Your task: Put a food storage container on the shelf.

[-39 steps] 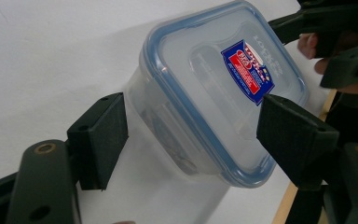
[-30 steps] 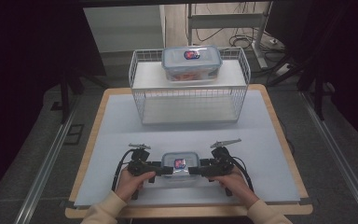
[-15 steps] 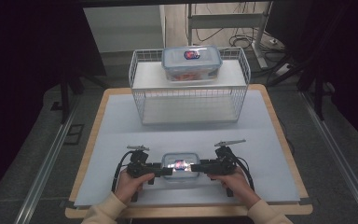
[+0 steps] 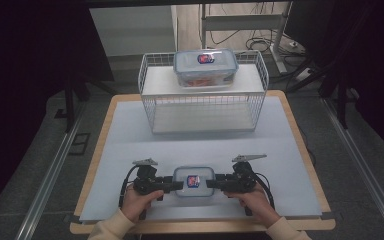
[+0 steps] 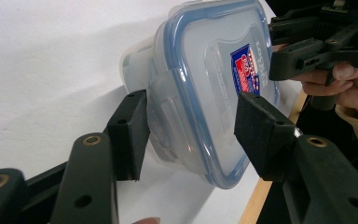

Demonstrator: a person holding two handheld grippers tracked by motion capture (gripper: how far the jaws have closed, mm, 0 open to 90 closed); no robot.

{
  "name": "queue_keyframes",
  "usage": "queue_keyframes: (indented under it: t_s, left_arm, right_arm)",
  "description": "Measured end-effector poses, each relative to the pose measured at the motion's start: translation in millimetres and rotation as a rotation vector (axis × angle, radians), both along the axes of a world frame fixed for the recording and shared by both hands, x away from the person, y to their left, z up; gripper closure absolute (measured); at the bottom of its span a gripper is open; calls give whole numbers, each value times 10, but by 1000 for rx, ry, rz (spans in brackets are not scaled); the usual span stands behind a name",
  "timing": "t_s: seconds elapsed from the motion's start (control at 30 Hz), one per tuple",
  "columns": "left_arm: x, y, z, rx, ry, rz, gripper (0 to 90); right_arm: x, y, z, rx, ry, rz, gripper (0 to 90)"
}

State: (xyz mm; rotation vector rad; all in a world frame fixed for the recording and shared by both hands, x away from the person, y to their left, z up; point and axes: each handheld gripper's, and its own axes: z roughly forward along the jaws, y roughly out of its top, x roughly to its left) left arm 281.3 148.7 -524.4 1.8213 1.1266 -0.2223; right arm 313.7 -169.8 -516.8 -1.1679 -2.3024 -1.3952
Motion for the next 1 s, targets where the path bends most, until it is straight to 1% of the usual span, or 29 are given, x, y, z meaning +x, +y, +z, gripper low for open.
queue_keyframes:
  t_s: [0.07, 0.17, 0.23, 0.43, 0.5, 0.7, 0.8, 0.9, 1.0]
  left_arm:
    - [-10, -5, 4, 2, -6, 1, 461]
    - [-31, -19, 20, 14, -15, 6, 463]
    - [-39, -26, 24, 18, -29, 6, 464]
    - [-65, -45, 44, 31, -42, 14, 465]
    - [-72, -52, 58, 39, -47, 13, 468]
    - [-71, -54, 74, 44, -53, 16, 473]
    - [-69, -55, 91, 50, -62, 20, 478]
    - [-64, -60, 95, 53, -69, 23, 478]
    - [-62, -69, 105, 59, -73, 24, 479]
  right_arm:
    - [-3, -5, -1, 4, 3, -3, 500]
    - [-22, -21, -8, 26, 23, -24, 513]
    - [-39, -22, -2, 25, 20, -32, 519]
    - [-62, -26, 4, 37, 36, -54, 531]
    - [-68, -34, 5, 47, 51, -60, 537]
    - [-69, -50, 8, 61, 70, -67, 548]
    - [-72, -46, 14, 67, 65, -69, 550]
    - [-71, -42, 22, 63, 53, -68, 550]
    - [-68, -44, 24, 65, 54, -72, 549]
